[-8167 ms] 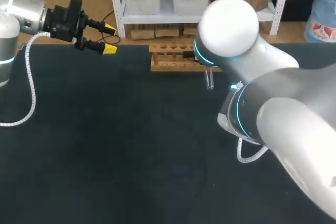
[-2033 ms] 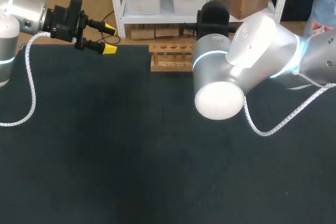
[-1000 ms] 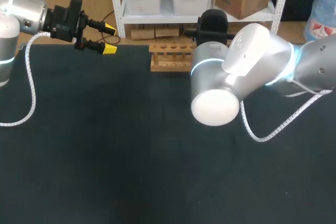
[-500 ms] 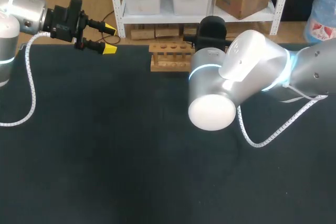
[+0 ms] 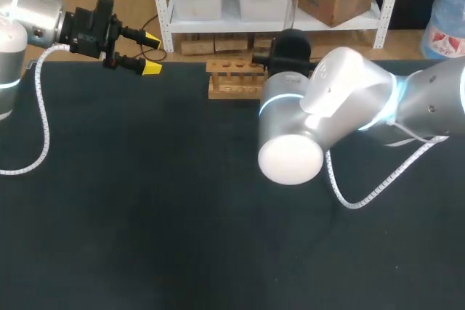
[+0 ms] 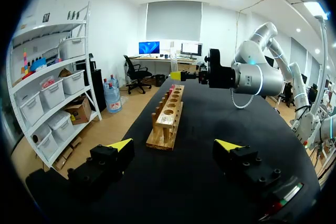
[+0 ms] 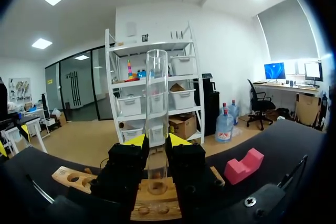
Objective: Grasp the test tube, adjust it, and insert it.
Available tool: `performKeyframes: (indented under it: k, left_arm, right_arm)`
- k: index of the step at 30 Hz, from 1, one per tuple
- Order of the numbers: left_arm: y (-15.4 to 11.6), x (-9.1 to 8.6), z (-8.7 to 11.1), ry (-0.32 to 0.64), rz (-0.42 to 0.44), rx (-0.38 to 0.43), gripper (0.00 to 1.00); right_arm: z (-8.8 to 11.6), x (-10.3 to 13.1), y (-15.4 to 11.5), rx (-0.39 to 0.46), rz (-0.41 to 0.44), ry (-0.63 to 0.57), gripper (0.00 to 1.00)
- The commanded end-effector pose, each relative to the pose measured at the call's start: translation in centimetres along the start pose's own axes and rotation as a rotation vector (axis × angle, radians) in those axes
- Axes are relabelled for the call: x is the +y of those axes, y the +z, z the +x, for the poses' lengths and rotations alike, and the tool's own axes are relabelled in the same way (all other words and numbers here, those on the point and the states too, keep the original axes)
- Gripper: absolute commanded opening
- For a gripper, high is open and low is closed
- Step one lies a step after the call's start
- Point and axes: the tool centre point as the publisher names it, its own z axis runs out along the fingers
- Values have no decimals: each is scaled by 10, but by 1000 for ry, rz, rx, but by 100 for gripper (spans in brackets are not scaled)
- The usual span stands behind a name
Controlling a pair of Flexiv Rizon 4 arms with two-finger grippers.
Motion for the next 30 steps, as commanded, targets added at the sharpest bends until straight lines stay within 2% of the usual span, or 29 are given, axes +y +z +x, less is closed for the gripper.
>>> performKeyframes:
  k: [1,25,26,28,30]
  left_arm:
    - [0,0,0,1,1,0,100]
    - [0,0,0,1,1,0,100]
    - [0,0,0,1,1,0,100]
    - [0,0,0,1,1,0,100]
    - [0,0,0,1,1,0,100]
  right_arm:
    - [4,2,3,-1,-1,2,0]
    - [16,-3,3,17,23,6,0]
    - [16,-3,3,18,24,6,14]
    - [16,-2,3,20,24,6,33]
    - [15,-2,3,20,24,5,42]
